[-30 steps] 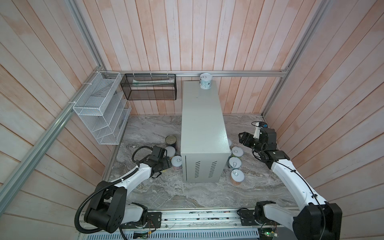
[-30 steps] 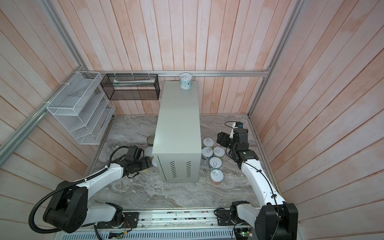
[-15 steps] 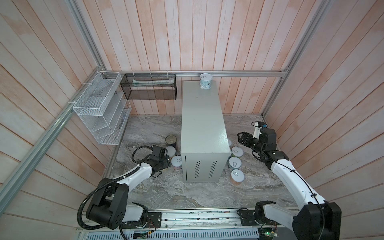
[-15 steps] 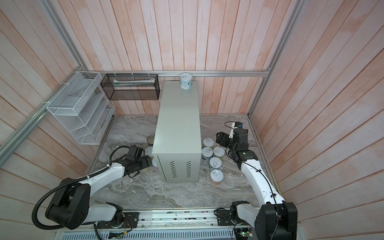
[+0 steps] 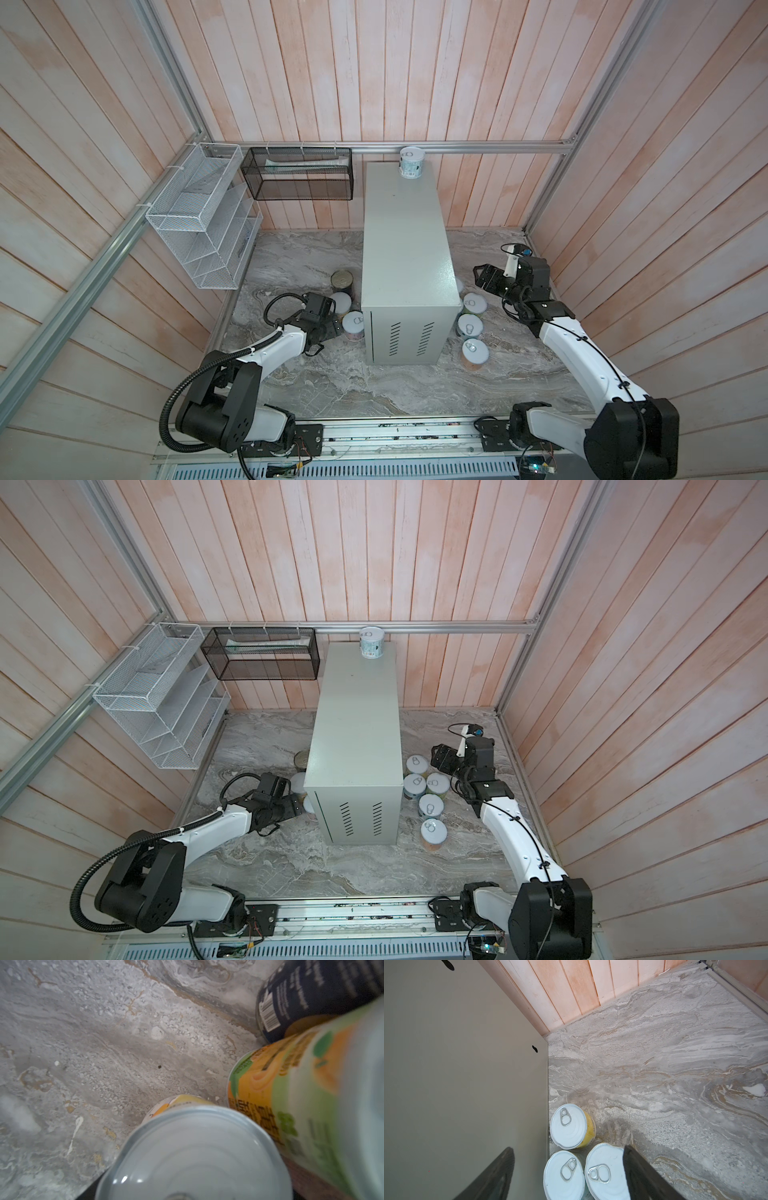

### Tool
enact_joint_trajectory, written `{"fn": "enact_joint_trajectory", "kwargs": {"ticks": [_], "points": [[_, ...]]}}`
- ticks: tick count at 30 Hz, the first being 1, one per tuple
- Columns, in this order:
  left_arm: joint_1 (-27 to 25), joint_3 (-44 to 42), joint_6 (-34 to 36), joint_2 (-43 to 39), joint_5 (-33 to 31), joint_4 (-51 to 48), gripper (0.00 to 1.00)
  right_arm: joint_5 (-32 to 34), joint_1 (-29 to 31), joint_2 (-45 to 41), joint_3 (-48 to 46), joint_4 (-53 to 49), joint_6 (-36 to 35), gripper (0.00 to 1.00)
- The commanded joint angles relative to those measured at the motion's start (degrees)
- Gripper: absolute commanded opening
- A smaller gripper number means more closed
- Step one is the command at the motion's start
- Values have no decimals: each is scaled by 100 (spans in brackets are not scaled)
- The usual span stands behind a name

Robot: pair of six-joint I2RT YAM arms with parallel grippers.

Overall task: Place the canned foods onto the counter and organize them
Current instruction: 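Close the left gripper around the yellow-labelled can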

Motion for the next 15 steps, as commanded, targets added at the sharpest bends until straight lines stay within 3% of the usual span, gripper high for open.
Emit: {"fn": "enact_joint_trajectory", "kwargs": {"ticks": [1,4,7,10,12,14,15], "points": [[29,98,23,63,-209,-7,77,-66,-24,30,-77,123,7,82],[32,72,32,-4,-239,-54,69,-104,-29,41,-102,151,15,82],[24,42,40,-92,-294,-118,47,-153,-24,67,-125,204,41,82],[33,34,74,-169,-337,-175,39,-202,-23,94,-147,251,60,82],[30,45,100,-195,-349,-234,25,-219,-31,110,-156,269,68,82],[35,79,119,-224,-349,-327,1,-237,-21,105,-156,263,73,82],[18,105,143,-253,-349,-398,0,-237,-26,89,-156,269,70,82]]}}
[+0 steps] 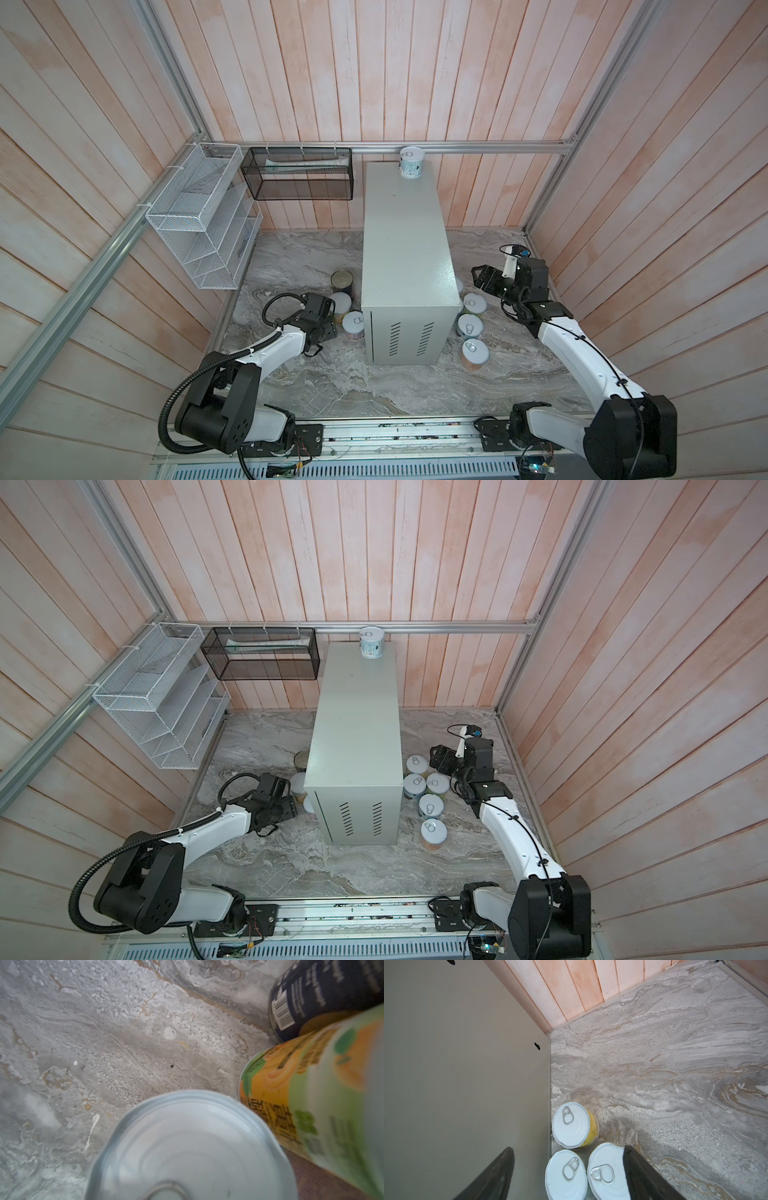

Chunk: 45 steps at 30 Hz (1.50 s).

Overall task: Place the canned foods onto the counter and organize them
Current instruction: 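Close the left gripper around the yellow-labelled can, then lift the yellow-labelled can with the left gripper up over the cabinet top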

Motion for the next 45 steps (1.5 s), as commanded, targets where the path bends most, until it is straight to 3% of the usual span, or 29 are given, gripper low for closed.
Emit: {"fn": "enact_joint_trajectory", "kwargs": {"ticks": [1,8,18,33,45], "points": [[7,95,103,-233,-157,-235,0,-103,-23,18,-64,116,40,82],[-70,333,299,-990,147,-849,0,-78,-28,-83,-9,-14,2,82],[-70,1534,823,-1470,486,-2235,0,-79,-28,-268,92,-175,-3,82],[-69,4207,1750,-906,659,-3917,0,-190,-28,-382,427,-410,-133,82],[-75,6303,2077,-503,577,-4147,0,-129,-26,-382,918,-595,-239,82]]}}
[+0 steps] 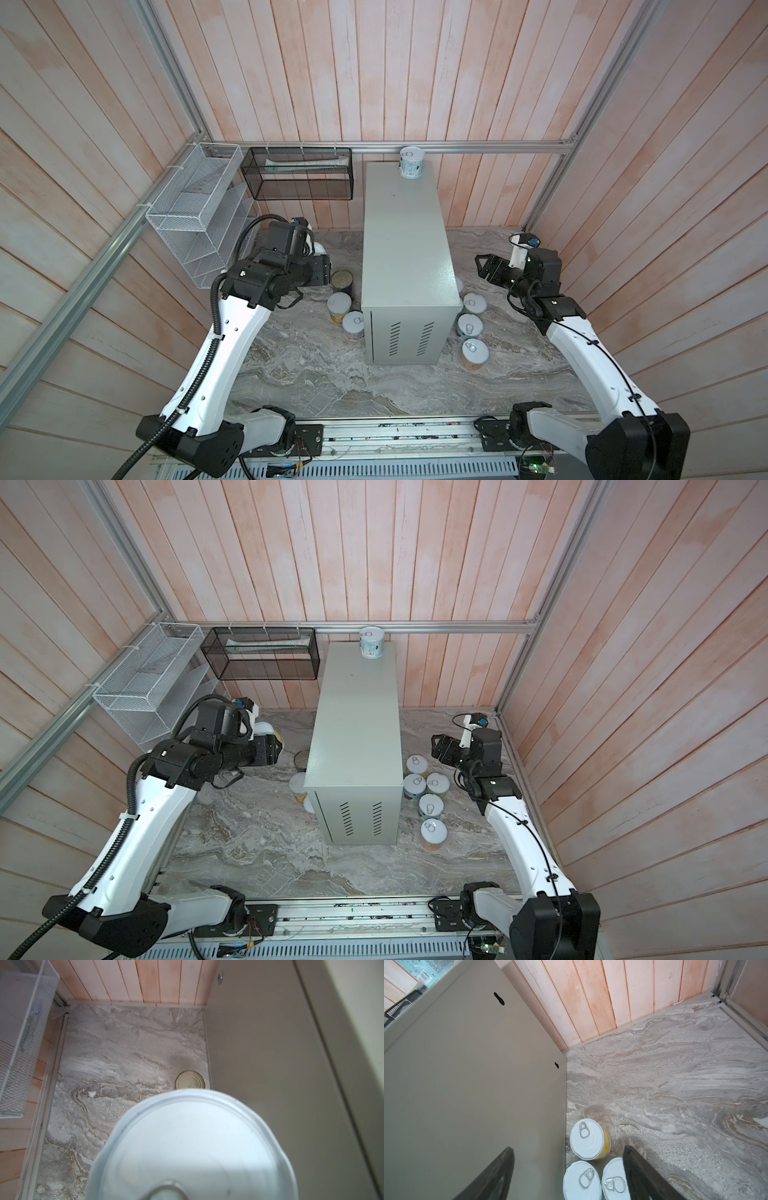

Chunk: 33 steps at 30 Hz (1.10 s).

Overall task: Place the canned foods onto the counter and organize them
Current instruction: 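Lift the yellow-labelled can with the left gripper up over the cabinet top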

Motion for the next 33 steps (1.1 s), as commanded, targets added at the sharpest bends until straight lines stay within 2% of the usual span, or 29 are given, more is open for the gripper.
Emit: {"fn": "enact_joint_trajectory", "kwargs": {"ticks": [1,7,18,23,33], "points": [[-24,699,224,117,-39,201,0,15,-28,-100,248,-195,-105,82],[-328,2196,434,924,-59,34,0,-6,-30,-204,456,-322,-98,82],[-1250,4590,676,2591,-377,-498,0,59,-24,-404,941,-601,-184,82],[-1506,4956,664,3020,-352,-528,0,59,-20,-371,1232,-536,-167,82],[-1685,4991,625,3388,-189,-361,0,5,130,-166,1498,-386,-73,82]]}}
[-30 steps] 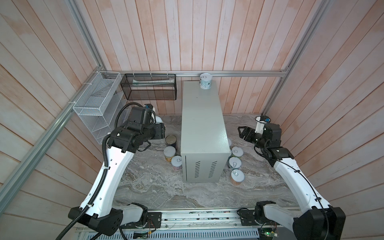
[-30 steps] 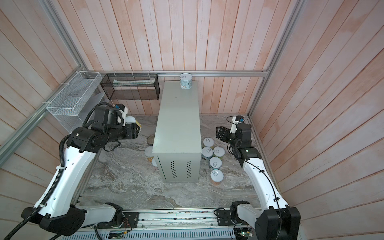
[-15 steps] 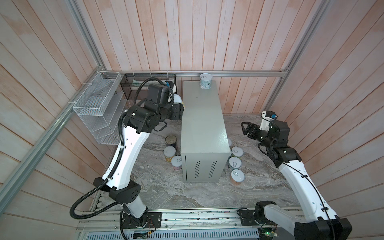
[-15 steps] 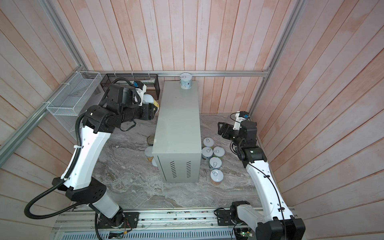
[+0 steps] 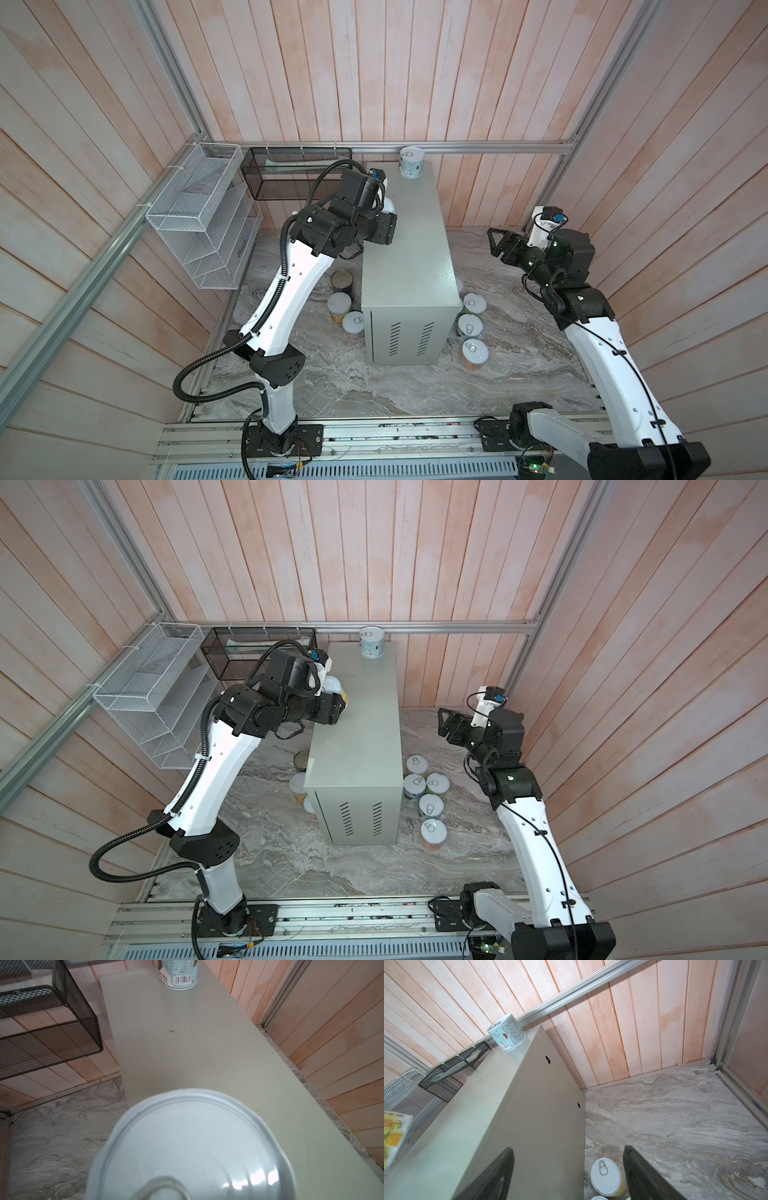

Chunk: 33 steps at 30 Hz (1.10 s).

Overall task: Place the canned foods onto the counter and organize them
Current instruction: 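Lift the yellow-labelled can with the left gripper up over the cabinet top, then carry the yellow-labelled can along the cabinet top toward the teal-labelled can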

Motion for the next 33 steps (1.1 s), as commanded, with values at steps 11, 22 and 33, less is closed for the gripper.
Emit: {"fn": "enact_joint_trajectory", "kwargs": {"ticks": [11,22,33], "points": [[-167,202,106,218,47,461,38,75,185,87,162,58,78,82],[-292,136,186,242,-301,555,94,107,233,88,137,85,113,85],[-346,-782,125,-262,-388,1129,100,153,359,56,185,66,134,84]]}}
